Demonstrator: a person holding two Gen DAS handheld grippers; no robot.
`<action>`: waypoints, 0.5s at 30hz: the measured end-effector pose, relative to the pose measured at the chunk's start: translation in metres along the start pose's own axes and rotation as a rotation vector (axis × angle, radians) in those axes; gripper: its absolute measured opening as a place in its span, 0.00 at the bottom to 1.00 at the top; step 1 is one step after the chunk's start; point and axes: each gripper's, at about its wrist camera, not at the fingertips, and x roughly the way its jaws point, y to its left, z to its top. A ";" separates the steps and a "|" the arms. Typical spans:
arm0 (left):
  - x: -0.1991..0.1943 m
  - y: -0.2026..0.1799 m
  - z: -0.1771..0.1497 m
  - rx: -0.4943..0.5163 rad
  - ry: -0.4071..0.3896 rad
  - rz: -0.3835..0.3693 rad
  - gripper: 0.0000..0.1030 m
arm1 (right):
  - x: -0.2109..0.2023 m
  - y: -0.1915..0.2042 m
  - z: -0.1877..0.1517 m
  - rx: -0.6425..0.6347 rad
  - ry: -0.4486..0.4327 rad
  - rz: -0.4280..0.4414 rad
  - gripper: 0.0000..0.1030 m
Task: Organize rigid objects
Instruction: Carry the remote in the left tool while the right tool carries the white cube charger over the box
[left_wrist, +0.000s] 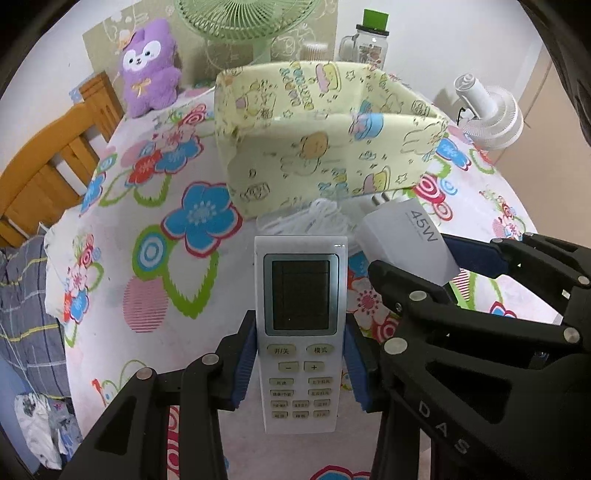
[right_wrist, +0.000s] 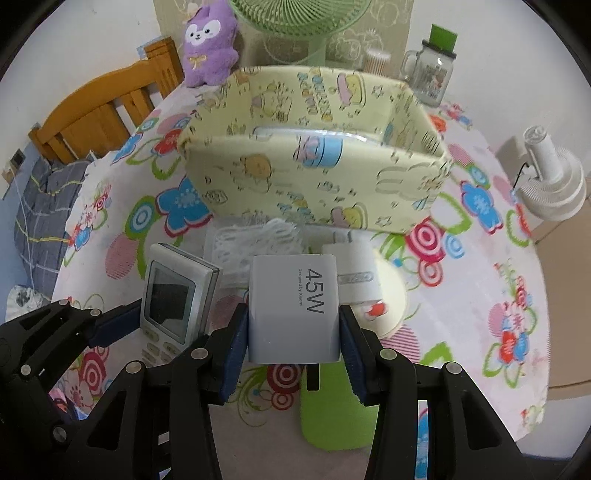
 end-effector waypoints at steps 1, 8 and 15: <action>-0.002 0.000 0.001 0.002 -0.002 -0.001 0.44 | -0.004 0.000 0.001 0.001 -0.004 -0.004 0.49; -0.019 -0.001 0.011 0.011 -0.011 -0.016 0.44 | -0.025 -0.001 0.009 0.008 -0.026 -0.029 0.49; -0.036 -0.002 0.018 0.013 -0.030 -0.036 0.44 | -0.045 0.000 0.017 -0.002 -0.035 -0.047 0.49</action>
